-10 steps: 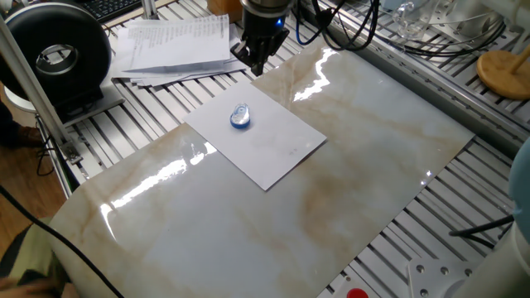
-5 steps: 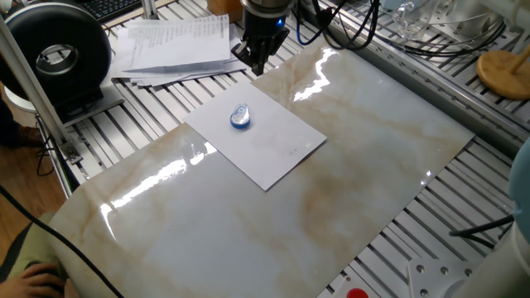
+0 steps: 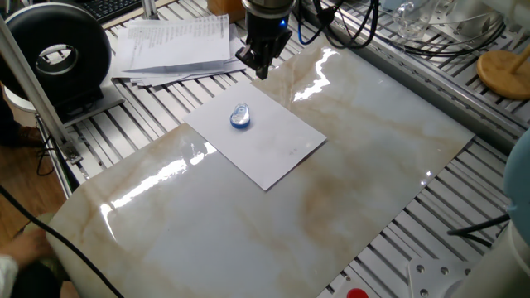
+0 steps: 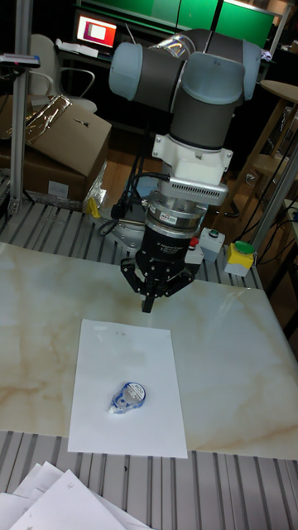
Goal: Use the correction tape on paper
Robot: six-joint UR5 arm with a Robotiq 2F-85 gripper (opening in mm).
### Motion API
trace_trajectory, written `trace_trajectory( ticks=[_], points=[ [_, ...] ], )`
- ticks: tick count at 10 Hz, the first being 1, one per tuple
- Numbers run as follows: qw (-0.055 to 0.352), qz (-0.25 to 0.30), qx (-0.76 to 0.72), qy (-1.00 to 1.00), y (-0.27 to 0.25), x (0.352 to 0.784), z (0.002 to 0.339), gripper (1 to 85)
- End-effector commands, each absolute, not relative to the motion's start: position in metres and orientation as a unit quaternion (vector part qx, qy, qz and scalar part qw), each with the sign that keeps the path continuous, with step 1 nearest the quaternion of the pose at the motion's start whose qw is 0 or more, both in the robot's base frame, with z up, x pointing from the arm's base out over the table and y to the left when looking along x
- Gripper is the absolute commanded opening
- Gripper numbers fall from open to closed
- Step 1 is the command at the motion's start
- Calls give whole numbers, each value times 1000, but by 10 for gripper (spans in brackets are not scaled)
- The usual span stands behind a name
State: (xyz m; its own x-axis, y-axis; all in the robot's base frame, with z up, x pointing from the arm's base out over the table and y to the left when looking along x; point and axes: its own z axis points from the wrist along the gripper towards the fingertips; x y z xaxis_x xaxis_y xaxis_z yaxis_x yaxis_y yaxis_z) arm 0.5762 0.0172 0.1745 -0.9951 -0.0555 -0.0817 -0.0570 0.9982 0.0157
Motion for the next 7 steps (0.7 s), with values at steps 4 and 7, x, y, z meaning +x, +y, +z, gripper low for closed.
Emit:
trace_trajectory(
  ticks=[4, 7],
  points=[
    [52, -16, -97, 994, 5, 583, 176, 17],
    [31, 18, -145, 989, 22, 571, 174, 107]
  ],
)
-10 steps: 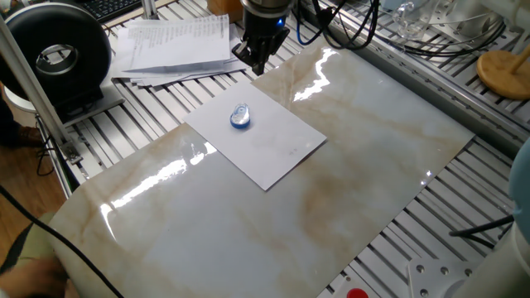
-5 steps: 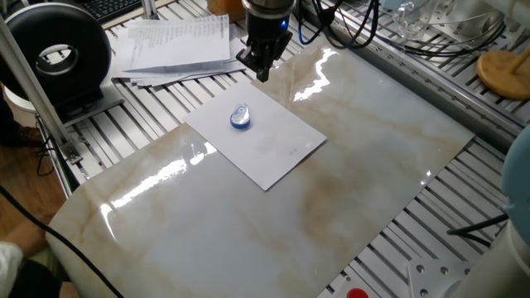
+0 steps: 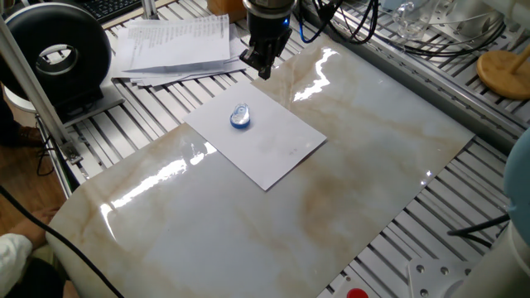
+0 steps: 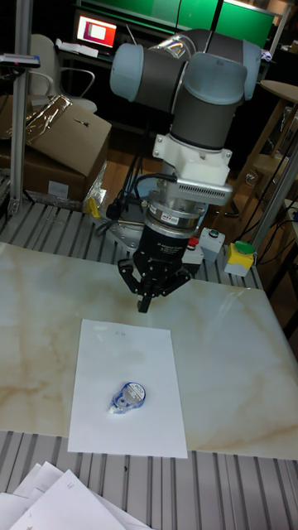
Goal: Use the correction tape on paper
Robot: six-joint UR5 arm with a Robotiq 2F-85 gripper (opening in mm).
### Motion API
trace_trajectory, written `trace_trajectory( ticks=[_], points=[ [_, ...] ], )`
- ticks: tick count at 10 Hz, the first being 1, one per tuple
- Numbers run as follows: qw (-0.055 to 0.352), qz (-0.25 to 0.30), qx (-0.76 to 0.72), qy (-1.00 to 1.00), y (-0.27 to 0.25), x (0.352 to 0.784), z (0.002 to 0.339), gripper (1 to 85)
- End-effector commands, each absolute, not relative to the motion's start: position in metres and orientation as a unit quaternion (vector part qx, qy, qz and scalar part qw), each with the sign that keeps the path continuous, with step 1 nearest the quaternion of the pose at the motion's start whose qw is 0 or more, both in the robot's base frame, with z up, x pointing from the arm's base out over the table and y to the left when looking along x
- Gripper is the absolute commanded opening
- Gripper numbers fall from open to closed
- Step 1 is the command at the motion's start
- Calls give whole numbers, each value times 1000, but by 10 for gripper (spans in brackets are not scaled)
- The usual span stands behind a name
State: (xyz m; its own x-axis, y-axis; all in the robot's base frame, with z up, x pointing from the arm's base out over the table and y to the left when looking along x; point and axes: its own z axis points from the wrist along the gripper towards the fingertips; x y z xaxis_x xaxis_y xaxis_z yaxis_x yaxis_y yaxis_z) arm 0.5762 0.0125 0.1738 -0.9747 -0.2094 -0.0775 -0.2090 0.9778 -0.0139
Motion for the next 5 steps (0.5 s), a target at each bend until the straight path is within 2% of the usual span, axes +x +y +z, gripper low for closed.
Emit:
trace_trajectory(
  ticks=[1, 2, 4, 5],
  points=[
    [54, -1, -218, 974, 15, 592, 163, 387],
    [57, -27, -260, 963, 6, 601, 153, 397],
    [39, -36, -339, 939, 13, 597, 133, 393],
    [47, -49, -390, 918, 18, 603, 127, 333]
  ],
)
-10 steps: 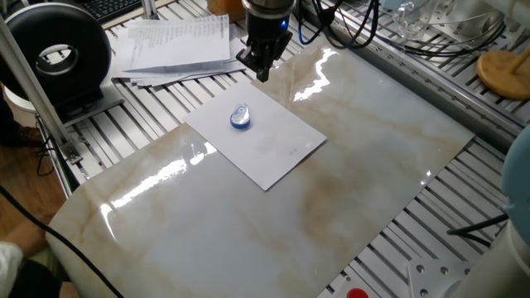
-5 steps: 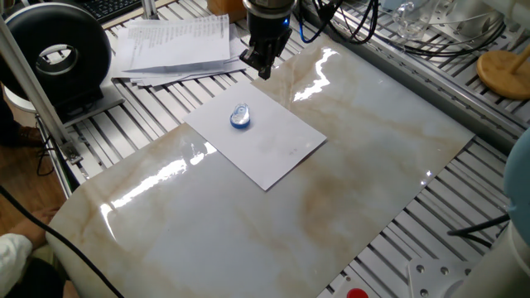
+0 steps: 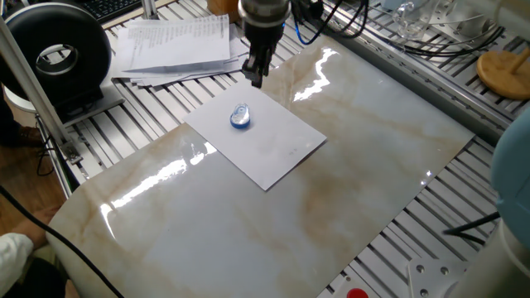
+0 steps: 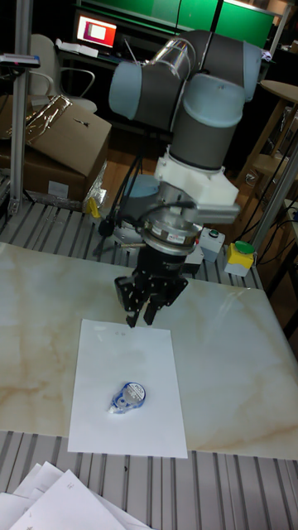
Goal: Use the correction tape on paper
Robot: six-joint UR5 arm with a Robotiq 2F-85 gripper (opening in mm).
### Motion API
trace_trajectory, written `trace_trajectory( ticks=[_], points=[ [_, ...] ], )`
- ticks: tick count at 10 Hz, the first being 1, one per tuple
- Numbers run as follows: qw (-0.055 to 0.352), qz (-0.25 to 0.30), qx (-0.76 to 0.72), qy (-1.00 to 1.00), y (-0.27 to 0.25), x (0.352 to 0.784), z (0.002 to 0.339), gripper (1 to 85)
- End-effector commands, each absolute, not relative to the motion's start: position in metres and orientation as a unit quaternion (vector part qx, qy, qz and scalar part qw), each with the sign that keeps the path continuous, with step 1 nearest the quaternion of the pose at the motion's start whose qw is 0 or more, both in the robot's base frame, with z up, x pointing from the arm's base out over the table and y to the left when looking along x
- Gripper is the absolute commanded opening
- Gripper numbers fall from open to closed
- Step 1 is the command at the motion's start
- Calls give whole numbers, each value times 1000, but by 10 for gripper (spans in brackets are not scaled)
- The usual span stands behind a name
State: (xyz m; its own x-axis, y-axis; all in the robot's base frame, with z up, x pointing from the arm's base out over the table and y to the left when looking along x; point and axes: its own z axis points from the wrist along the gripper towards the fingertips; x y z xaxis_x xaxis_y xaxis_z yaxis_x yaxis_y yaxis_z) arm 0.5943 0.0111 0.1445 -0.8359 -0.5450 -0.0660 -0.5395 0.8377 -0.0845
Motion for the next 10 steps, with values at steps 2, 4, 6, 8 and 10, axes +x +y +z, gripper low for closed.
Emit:
trace_trajectory(
  ticks=[2, 4, 6, 8, 10],
  points=[
    [51, -72, -480, 873, 20, 614, 119, 350],
    [60, -101, -562, 819, 16, 632, 113, 413],
    [57, -96, -612, 783, 15, 632, 104, 430],
    [57, -102, -668, 735, 11, 637, 90, 467],
    [42, -98, -680, 726, 2, 627, 85, 460]
  ],
)
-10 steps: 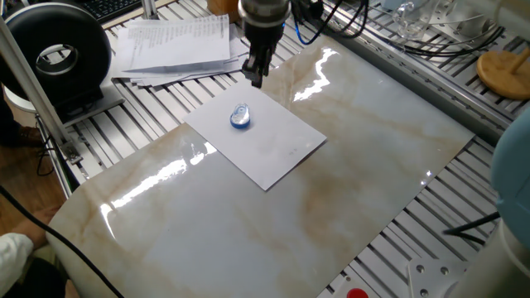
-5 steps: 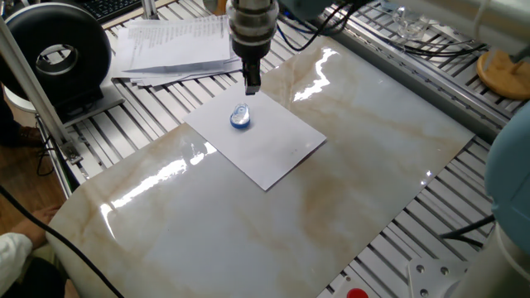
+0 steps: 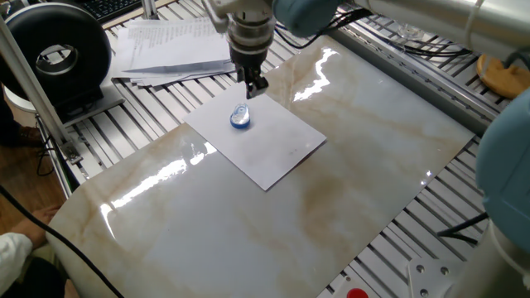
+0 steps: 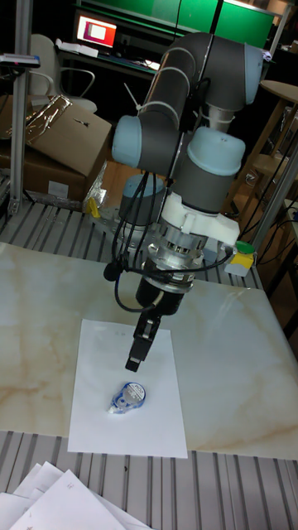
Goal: Use the correction tape on paper
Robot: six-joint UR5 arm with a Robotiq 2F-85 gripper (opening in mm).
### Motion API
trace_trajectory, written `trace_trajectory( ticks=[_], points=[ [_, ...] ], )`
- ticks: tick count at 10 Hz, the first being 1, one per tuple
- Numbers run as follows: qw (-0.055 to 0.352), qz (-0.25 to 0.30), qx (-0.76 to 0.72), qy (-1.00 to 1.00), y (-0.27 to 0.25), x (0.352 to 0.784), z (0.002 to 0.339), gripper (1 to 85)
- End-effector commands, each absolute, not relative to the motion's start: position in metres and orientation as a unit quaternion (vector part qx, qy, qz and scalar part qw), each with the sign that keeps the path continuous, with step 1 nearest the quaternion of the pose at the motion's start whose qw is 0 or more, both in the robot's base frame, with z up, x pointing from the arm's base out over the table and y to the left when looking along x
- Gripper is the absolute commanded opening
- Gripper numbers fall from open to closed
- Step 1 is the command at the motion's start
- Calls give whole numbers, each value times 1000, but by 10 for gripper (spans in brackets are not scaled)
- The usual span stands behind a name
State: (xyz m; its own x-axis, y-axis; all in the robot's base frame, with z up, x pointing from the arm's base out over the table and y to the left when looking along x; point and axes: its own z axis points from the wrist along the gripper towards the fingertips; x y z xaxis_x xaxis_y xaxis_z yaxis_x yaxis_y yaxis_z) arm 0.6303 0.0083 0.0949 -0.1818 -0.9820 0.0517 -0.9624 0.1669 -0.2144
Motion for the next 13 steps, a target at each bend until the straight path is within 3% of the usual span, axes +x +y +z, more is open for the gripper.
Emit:
trace_trajectory(
  ticks=[1, 2, 4, 6, 13],
  points=[
    [30, -82, -678, 730, 1, 616, 80, 447],
    [24, -90, -680, 727, -5, 618, 76, 433],
    [72, -112, -672, 729, 3, 647, 73, 410],
    [86, -76, -618, 778, 13, 642, 75, 413],
    [89, -48, -383, 918, 20, 654, 64, 420]
  ],
)
